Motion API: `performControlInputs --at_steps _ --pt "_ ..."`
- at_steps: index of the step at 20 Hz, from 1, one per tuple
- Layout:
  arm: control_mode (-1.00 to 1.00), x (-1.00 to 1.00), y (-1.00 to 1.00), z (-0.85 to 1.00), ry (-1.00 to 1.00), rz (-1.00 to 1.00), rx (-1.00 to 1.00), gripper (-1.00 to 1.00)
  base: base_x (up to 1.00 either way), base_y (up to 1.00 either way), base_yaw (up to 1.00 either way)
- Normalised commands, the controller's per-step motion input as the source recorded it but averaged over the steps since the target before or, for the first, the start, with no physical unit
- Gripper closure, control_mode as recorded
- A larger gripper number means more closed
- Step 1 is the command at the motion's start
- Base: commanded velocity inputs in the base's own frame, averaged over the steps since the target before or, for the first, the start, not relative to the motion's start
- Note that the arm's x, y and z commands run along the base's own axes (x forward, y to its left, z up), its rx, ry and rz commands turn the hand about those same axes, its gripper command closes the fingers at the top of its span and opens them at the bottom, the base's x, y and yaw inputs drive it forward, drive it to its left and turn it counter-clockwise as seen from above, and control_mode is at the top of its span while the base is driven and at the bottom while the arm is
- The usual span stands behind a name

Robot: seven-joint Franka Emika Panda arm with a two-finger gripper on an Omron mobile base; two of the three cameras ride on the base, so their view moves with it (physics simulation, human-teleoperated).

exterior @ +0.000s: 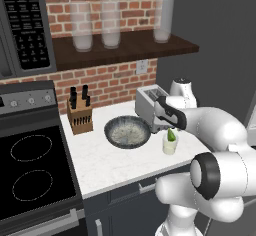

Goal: Grab a lemon wedge from the fridge and one ice cube from the ice bowl, and put them in the glass of lemonade.

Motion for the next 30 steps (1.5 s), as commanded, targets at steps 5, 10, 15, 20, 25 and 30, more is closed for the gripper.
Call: performControlInputs --at_steps 5,10,15,20,25,30 --pt "-1.0 0.0 0.0 0.0 0.0 0.0 0.0 -1.0 0.0 0.0 0.0" --pt "-1.0 0.0 0.0 0.0 -0.01 0.0 0.0 -1.0 0.0 0.0 0.0" --pt "-1.0 -0.16 0.0 0.22 -0.13 0.0 0.01 -1.0 0.0 0.0 0.0" --pt "-1.0 -0.16 0.05 0.43 -0.14 0.0 0.04 -1.0 0.0 0.0 0.0" --pt "-1.0 -0.2 0.16 0.29 -0.11 0.01 0.01 -1.0 0.0 0.0 0.0" --pt "-1.0 -0.17 0.23 0.2 -0.06 0.03 0.0 -1.0 0.0 0.0 0.0"
